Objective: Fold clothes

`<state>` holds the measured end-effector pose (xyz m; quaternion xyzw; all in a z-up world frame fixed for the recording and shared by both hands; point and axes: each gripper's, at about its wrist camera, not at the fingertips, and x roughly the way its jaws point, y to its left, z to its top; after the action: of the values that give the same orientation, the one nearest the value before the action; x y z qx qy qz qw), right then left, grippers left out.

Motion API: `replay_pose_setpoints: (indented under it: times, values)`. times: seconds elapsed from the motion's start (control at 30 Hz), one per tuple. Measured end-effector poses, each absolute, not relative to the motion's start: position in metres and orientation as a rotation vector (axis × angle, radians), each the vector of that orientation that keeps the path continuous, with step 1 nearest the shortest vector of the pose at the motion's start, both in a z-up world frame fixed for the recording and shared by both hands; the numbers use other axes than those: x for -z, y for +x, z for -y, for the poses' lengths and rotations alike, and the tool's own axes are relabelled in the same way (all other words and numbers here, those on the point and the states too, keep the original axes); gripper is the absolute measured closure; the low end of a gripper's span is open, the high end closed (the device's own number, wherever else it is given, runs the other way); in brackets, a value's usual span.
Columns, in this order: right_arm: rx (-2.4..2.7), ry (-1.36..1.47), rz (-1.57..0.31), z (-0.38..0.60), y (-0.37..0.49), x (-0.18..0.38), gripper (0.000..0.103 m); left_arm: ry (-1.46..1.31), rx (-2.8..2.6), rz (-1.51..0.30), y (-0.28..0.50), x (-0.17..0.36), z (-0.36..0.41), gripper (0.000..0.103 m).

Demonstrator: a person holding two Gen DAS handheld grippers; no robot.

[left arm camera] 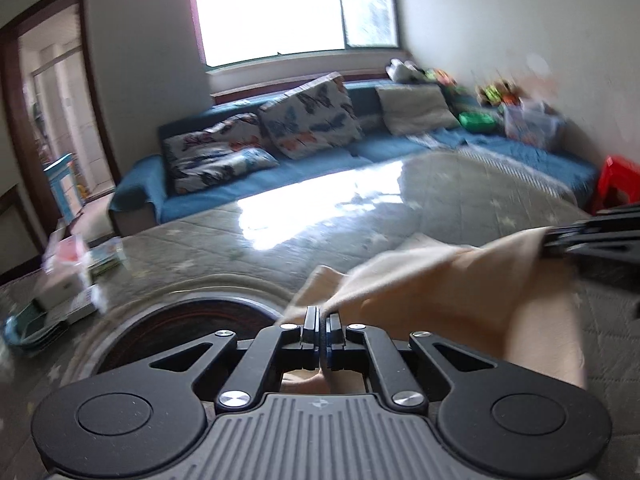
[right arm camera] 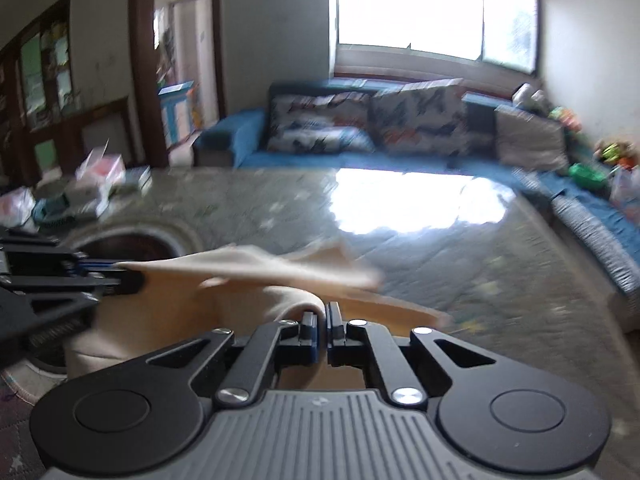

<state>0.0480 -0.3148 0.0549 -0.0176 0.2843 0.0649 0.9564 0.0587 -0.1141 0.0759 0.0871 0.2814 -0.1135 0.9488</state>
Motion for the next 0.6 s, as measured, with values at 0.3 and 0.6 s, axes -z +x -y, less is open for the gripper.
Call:
replay_pose_setpoints:
  times: [0.3,0.6]
  values:
    - [0.084,0.098,-0.470,0.406,-0.047,-0.077,0.099,-0.015,0.060,-0.589,-0.015,-0.083,0.025,0.100]
    - [0.180,0.281,-0.699,0.471,-0.084,-0.009,0.070,-0.119,0.002,-0.770,-0.065,-0.039,-0.017,0.094]
